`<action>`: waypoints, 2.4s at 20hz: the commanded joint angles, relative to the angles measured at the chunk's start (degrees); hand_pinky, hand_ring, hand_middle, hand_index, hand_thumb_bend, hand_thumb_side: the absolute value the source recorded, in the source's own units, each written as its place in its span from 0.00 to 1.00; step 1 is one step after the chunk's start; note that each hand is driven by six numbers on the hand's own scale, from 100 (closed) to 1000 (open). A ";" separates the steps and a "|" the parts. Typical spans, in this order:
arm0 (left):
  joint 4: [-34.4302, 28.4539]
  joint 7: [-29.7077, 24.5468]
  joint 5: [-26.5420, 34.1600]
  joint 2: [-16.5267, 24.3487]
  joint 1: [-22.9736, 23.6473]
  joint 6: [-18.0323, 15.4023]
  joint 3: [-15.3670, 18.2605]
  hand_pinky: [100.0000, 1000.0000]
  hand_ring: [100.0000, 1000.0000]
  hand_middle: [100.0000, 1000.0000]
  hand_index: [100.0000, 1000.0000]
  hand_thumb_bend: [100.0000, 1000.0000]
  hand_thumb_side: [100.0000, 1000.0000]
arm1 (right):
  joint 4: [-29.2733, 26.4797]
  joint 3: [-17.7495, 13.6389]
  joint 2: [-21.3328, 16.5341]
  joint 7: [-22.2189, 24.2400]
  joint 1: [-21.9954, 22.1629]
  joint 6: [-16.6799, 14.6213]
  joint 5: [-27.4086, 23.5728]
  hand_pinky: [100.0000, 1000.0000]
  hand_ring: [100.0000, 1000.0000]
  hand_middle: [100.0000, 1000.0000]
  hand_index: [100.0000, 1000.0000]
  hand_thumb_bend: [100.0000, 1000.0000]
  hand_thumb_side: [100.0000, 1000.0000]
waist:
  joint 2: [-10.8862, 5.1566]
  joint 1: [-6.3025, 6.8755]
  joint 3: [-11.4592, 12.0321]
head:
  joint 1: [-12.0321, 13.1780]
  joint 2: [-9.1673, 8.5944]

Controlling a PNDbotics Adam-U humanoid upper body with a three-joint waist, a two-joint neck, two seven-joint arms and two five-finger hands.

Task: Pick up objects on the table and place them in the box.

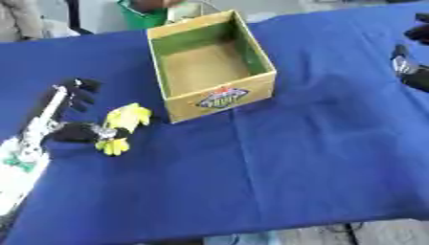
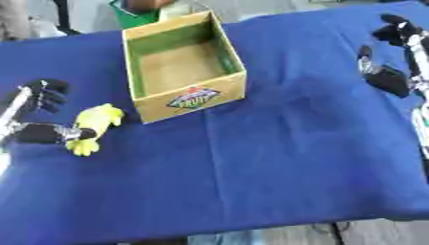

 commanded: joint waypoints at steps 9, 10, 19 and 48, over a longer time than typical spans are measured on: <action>0.47 -1.44 -1.36 0.66 -0.61 1.13 -0.53 0.56 0.62 0.63 0.75 0.95 0.11 | -1.25 -0.47 -1.09 0.10 -0.84 -0.13 -0.20 0.84 0.77 0.68 0.93 0.00 0.14 | -0.86 -0.31 -0.16 | -0.28 -0.41; 0.60 -1.63 -1.40 0.61 -0.58 1.26 -0.58 0.56 0.61 0.63 0.75 0.95 0.11 | -1.25 -0.48 -1.08 0.11 -0.82 -0.12 -0.22 0.84 0.77 0.68 0.93 0.00 0.14 | -0.85 -0.30 -0.17 | -0.31 -0.42; 3.41 -1.93 -3.91 0.18 -0.67 1.63 -1.49 0.51 0.54 0.55 0.70 0.86 0.00 | -1.27 -0.39 -0.88 0.30 -0.88 -0.20 -0.29 0.84 0.77 0.67 0.93 0.00 0.14 | -0.75 -0.38 -0.09 | -0.39 -0.57; 3.07 6.48 -4.36 2.66 -1.77 1.11 1.72 0.18 0.16 0.17 0.33 0.11 0.00 | -1.34 -0.66 -0.77 0.21 -0.68 -0.23 -0.14 0.84 0.77 0.67 0.92 0.00 0.14 | -0.90 -0.45 -0.14 | -0.87 -1.08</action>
